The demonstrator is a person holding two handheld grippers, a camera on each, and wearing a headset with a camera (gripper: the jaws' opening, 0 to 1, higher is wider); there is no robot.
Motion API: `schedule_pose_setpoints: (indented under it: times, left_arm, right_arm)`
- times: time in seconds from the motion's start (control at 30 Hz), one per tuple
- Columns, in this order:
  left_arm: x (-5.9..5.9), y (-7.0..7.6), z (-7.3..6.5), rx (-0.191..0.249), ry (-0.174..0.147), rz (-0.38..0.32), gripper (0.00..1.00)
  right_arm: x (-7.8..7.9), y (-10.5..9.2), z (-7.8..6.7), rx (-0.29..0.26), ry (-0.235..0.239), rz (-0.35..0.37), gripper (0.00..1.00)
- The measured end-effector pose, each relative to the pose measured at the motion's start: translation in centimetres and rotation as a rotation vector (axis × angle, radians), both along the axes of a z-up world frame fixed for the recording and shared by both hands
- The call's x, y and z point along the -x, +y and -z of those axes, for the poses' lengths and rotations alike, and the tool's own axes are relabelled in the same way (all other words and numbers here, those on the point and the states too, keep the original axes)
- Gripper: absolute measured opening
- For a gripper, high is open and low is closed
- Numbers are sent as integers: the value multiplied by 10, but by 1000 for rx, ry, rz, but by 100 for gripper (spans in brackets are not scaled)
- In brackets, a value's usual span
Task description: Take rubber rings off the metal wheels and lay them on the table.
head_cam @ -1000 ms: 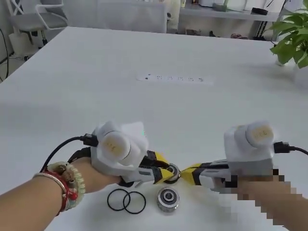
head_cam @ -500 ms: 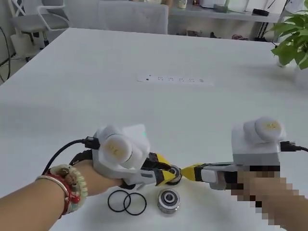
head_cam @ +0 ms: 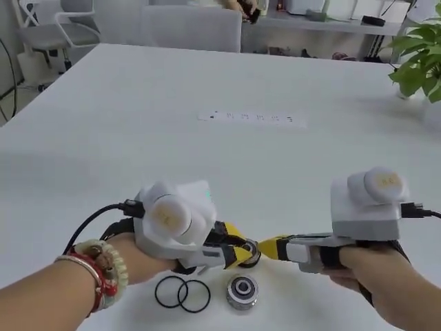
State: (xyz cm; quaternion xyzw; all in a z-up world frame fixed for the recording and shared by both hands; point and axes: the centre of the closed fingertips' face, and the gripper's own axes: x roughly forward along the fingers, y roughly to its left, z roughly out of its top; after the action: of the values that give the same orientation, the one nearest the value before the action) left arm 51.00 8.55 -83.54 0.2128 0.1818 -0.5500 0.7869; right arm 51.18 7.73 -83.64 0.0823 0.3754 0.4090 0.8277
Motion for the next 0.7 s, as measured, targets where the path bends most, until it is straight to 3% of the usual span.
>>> schedule_pose_setpoints:
  times: [0.7]
  left_arm:
    - [-2, -2, 1, -1, 2, -6, 6]
  right_arm:
    - [2, 10, -7, -16, -16, -25, 0]
